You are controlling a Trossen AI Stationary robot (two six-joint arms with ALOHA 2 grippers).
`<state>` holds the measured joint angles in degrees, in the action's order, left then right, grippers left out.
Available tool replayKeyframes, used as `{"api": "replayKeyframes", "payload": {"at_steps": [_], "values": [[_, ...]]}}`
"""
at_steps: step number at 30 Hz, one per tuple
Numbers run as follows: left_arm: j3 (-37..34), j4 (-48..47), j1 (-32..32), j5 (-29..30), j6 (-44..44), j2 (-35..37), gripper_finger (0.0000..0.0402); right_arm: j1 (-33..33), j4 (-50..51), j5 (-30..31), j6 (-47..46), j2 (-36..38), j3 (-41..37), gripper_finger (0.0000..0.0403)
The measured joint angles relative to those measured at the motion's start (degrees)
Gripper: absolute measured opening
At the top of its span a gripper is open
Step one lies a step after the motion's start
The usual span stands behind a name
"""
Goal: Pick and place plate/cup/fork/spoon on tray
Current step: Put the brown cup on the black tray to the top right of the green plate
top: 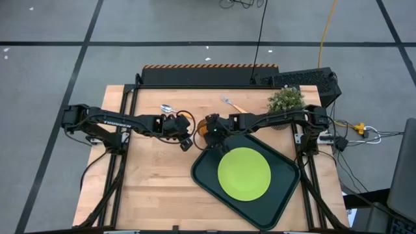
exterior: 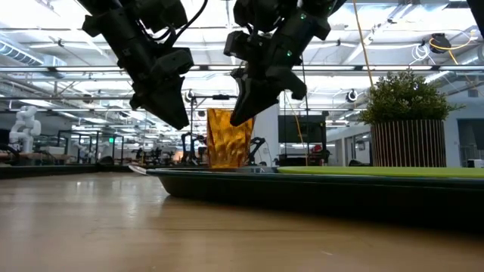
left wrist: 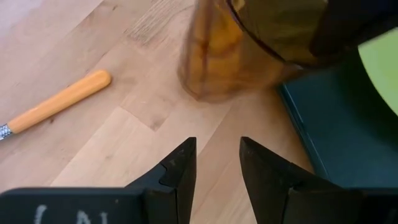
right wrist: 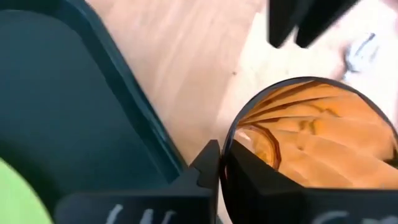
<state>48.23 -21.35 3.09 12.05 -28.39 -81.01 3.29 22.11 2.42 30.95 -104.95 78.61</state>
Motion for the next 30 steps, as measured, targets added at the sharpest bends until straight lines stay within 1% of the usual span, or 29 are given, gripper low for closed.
{"api": "replayKeyframes", "payload": {"at_steps": [5,9,11,13,15,18,20,24,30], "values": [[0.0,-1.1,0.0,0.0,0.0,0.0,0.0124,0.0,0.4,3.6,1.1,2.1,0.0,0.0003],[0.0,-2.4,0.0,0.2,0.0,0.0,0.0124,0.3,2.6,3.1,-0.4,5.6,0.0,0.0002],[0.0,-2.6,0.0,0.5,0.0,0.0,0.0124,0.9,5.9,0.8,-2.3,7.4,0.0,0.0001],[0.0,-2.5,0.0,0.5,0.3,0.0,0.0124,1.8,11.3,-1.2,-4.9,9.0,0.8,0.0001],[0.0,-2.0,0.0,0.6,1.3,0.0,0.0124,2.4,17.9,-0.9,-6.9,10.4,1.7,0.0001],[0.0,-1.7,0.0,1.0,4.5,0.0,0.0124,3.0,26.0,2.0,-9.2,12.5,3.0,0.0001],[0.0,-0.4,0.2,1.2,5.4,0.0,0.0124,3.4,30.7,2.0,-11.3,13.9,3.7,0.0001],[0.0,4.5,1.2,1.6,6.1,0.0,0.0124,3.4,36.9,1.9,-16.5,17.0,4.2,0.0001],[0.0,13.5,2.1,1.6,11.4,0.0,0.0124,0.3,43.0,2.0,-24.5,20.6,4.2,0.0]]}}
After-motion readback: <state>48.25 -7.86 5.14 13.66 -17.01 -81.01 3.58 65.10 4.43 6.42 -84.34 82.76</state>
